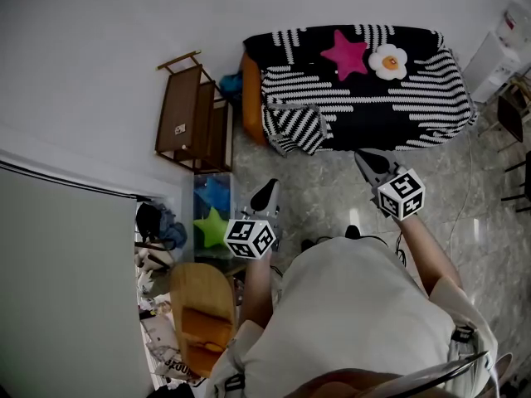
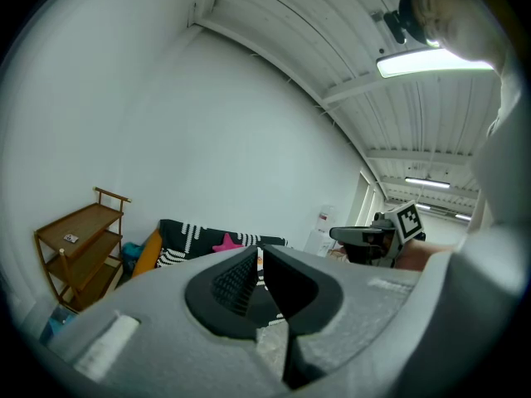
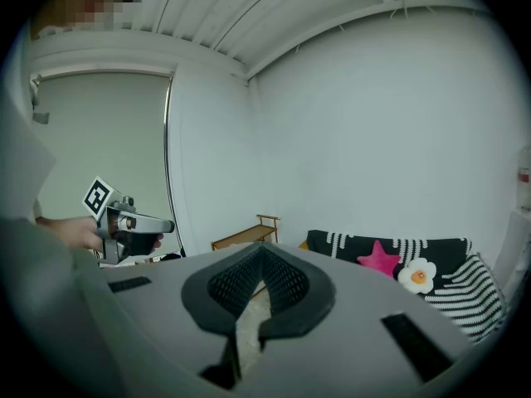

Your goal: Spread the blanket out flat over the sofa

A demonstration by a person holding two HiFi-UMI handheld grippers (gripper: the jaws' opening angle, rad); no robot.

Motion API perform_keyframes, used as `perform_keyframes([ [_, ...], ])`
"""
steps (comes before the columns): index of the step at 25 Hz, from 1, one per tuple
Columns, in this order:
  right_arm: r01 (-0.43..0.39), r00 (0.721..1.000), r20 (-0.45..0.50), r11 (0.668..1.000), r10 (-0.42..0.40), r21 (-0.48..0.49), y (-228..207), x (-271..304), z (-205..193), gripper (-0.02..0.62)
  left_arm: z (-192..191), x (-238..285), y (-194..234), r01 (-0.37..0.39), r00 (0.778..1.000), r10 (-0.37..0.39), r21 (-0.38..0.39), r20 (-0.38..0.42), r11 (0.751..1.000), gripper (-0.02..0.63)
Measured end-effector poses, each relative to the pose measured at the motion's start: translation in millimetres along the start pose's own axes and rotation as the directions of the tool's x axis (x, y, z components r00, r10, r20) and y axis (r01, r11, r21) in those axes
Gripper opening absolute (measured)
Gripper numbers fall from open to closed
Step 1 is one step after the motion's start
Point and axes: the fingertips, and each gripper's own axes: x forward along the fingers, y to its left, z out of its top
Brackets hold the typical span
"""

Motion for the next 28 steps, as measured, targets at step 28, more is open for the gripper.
perform_keyframes([
  [28,0.137,0.99,-0.025,0.989,-0.135,0.055,51,35,-17,-0.003,-15,-23,70,0.098,0.991,-0.098,-0.004,-0.089,0.995,0.19],
])
